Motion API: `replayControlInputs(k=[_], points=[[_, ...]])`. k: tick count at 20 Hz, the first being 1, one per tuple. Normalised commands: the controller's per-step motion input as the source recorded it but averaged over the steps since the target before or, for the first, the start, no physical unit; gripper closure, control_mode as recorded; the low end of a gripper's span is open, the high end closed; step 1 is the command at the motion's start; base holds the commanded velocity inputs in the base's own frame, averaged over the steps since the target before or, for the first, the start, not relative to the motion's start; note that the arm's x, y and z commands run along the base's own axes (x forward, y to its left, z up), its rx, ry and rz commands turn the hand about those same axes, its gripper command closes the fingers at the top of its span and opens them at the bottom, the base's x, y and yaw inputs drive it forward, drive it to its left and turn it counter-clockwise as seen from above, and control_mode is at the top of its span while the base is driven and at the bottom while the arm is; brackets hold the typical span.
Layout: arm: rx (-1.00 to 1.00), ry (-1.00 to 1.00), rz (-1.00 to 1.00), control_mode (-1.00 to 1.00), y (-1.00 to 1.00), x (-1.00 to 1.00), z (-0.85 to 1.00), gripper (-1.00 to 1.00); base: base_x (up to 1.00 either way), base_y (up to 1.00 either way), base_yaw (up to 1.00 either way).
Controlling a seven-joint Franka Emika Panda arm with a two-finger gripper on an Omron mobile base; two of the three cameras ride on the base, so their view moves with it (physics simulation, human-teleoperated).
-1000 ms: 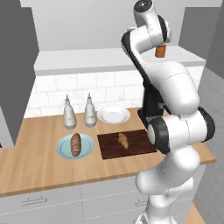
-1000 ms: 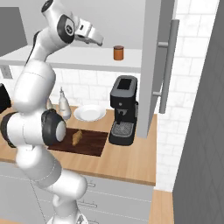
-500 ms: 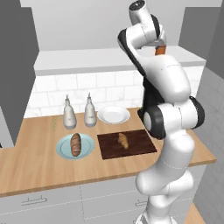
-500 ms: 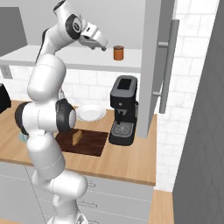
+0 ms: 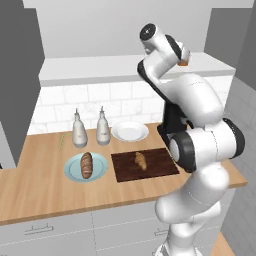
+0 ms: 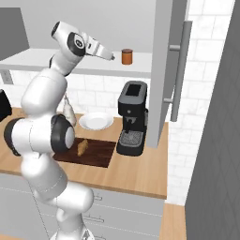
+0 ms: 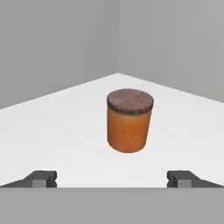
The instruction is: From the different types of pastries on the counter, select a croissant and place it on the cutting board. Then retrieve a jar of jam from the cabinet and place it alongside the croissant on the cutting board.
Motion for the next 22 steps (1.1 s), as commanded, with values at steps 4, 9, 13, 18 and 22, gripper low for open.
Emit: replayControlInputs(k=[4,9,13,18,22], points=[[0.07,0.01,-0.25,-1.0,-0.46,0.1,0.0,-1.0,0.0,0.0,0.0],[0.1,0.08,-0.24,-1.0,-0.63,0.68,0.13,-1.0,0.0,0.0,0.0],[0.08,0.15,-0.18,-1.0,-0.29,1.0,0.18,-1.0,0.0,0.0,0.0],[0.05,0.22,-0.09,-1.0,-0.18,0.89,0.0,-1.0,0.0,0.0,0.0],[0.04,0.29,-0.04,-1.0,0.0,0.61,0.0,1.0,0.0,0.0,0.0]])
